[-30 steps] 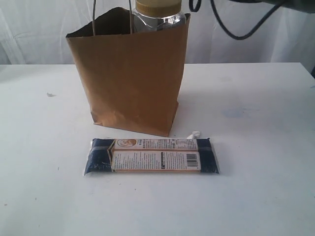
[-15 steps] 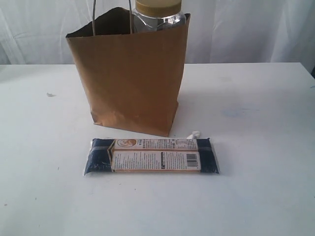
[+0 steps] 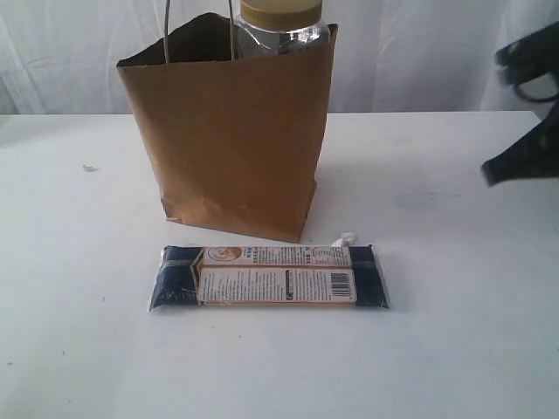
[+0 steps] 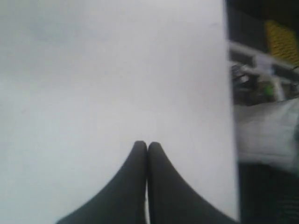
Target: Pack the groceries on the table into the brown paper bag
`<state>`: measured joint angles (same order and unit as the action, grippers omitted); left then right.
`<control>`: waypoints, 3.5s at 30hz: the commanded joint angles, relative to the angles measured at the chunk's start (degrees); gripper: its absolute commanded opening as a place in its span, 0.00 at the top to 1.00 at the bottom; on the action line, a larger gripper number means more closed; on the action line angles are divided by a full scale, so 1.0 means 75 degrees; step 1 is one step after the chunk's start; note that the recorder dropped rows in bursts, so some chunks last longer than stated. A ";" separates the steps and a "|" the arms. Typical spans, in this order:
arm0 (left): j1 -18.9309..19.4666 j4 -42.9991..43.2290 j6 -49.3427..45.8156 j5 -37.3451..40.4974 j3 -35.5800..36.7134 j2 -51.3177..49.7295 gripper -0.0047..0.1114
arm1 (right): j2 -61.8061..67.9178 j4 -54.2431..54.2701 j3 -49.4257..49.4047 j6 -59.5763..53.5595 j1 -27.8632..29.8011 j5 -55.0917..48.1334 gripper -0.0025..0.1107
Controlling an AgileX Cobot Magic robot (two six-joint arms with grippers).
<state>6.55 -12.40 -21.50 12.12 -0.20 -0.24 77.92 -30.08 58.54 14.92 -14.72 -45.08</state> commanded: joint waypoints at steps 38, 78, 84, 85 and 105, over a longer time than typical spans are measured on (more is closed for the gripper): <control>0.0011 -0.0019 0.0004 -0.0018 0.0027 0.0033 0.96 | 0.5022 0.8991 0.1639 -0.7164 -0.0240 0.2762 0.63; 0.0011 -0.0019 0.0004 -0.0018 0.0027 0.0033 0.96 | 0.3052 0.7927 0.1625 -0.6206 -0.0244 0.1380 0.98; 0.0011 -0.0019 0.0004 -0.0018 0.0027 0.0033 0.96 | 0.1060 0.7683 0.1625 -0.5728 -0.0258 -0.0241 0.98; 0.0011 -0.0019 0.0004 -0.0018 0.0027 0.0033 0.96 | 0.0658 0.7858 0.1625 -0.5745 -0.0272 -0.0582 0.98; 0.0011 -0.0019 0.0004 -0.0018 0.0027 0.0033 0.96 | 0.0559 1.3244 0.2481 -0.8940 -0.1596 0.2859 0.98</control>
<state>6.55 -12.40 -21.50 12.12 -0.20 -0.24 77.74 68.39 74.59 -47.75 -24.96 -27.17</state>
